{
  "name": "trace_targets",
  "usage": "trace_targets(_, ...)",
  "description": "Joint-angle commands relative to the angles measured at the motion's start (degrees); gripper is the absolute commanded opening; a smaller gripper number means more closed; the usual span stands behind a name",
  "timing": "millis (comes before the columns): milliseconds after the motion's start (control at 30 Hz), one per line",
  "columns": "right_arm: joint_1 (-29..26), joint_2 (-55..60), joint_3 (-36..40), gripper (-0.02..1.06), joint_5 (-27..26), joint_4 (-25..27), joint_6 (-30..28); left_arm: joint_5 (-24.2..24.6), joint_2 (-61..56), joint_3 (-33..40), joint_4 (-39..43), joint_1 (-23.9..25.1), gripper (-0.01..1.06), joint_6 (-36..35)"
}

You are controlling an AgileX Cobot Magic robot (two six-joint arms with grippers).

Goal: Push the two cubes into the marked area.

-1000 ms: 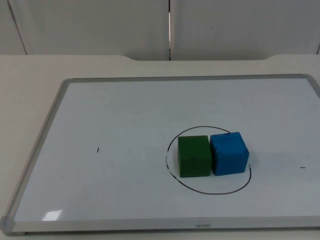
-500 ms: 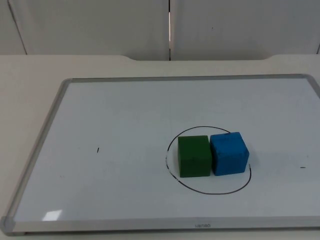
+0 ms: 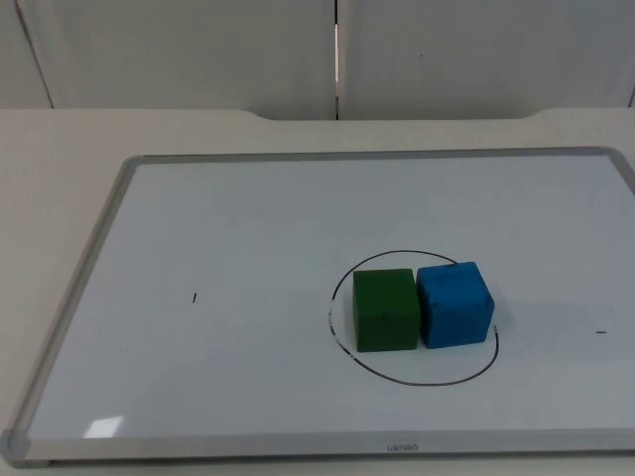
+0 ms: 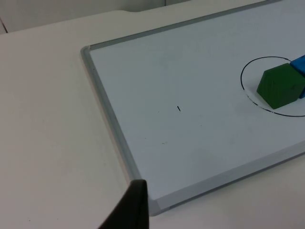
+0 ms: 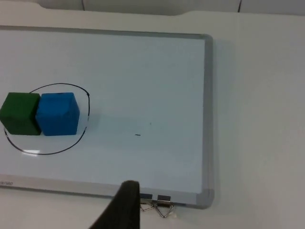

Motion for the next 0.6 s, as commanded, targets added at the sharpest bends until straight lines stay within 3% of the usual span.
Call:
trace_targets(0, -0.6, -0.2, 0.1, 1.05, -0.7, -0.3, 0.4, -0.6, -0.2, 0.3, -0.3, 0.2, 1.05, -0.1)
trace_targets(567, -0.6, -0.2, 0.1, 1.05, -0.7, -0.3, 0.4, -0.6, -0.2, 0.3, -0.3, 0.2, 1.05, -0.1)
